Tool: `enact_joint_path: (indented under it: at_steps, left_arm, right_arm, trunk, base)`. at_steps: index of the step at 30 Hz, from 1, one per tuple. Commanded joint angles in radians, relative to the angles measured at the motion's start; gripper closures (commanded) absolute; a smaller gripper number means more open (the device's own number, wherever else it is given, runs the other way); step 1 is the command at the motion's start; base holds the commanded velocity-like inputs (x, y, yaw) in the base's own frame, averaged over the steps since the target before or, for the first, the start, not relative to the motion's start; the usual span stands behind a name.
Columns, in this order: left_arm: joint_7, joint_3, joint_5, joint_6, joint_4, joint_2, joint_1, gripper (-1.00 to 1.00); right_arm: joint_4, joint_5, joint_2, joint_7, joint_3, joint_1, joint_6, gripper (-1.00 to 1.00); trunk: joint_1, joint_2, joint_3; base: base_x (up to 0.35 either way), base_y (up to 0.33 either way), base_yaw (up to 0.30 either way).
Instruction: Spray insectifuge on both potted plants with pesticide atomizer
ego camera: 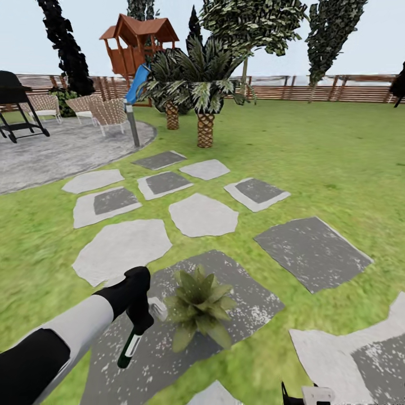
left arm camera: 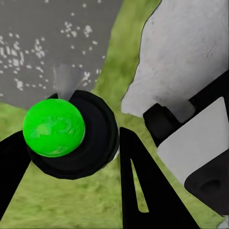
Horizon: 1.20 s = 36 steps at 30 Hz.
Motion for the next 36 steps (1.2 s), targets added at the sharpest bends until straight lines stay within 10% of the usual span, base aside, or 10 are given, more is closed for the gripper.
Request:
enact_joint_path:
  at_steps: [1, 13, 25, 36]
  left_arm:
    - [-0.011, -0.002, -0.009, 0.007, -0.002, 0.001, 0.000, 1.00]
    - [0.028, 0.007, -0.008, 0.011, 0.081, 0.007, 0.003, 1.00]
    - [0.047, 0.000, -0.009, 0.015, 0.093, -0.052, -0.001, 1.00]
    - [0.061, 0.002, -0.010, 0.012, 0.094, -0.030, 0.088, 1.00]
  right_arm:
    - [0.000, 0.006, 0.000, -0.006, 0.000, 0.000, -0.002, -1.00]
    - [0.000, 0.007, 0.000, -0.006, 0.000, 0.000, -0.002, -1.00]
    - [0.000, 0.007, 0.002, -0.006, 0.000, 0.000, -0.002, -1.00]
    - [-0.001, 0.011, 0.002, -0.003, 0.000, 0.000, -0.002, -1.00]
  trunk:
    - [-0.001, 0.000, -0.001]
    - [-0.001, 0.000, -0.001]
    - [-0.001, 0.000, -0.001]
    - [-0.001, 0.000, -0.001]
  base:
    - [-0.241, -0.202, 0.104]
    - [-0.115, -0.170, 0.063]
    - [0.000, -0.002, 0.060]
    - [0.000, 0.000, 0.000]
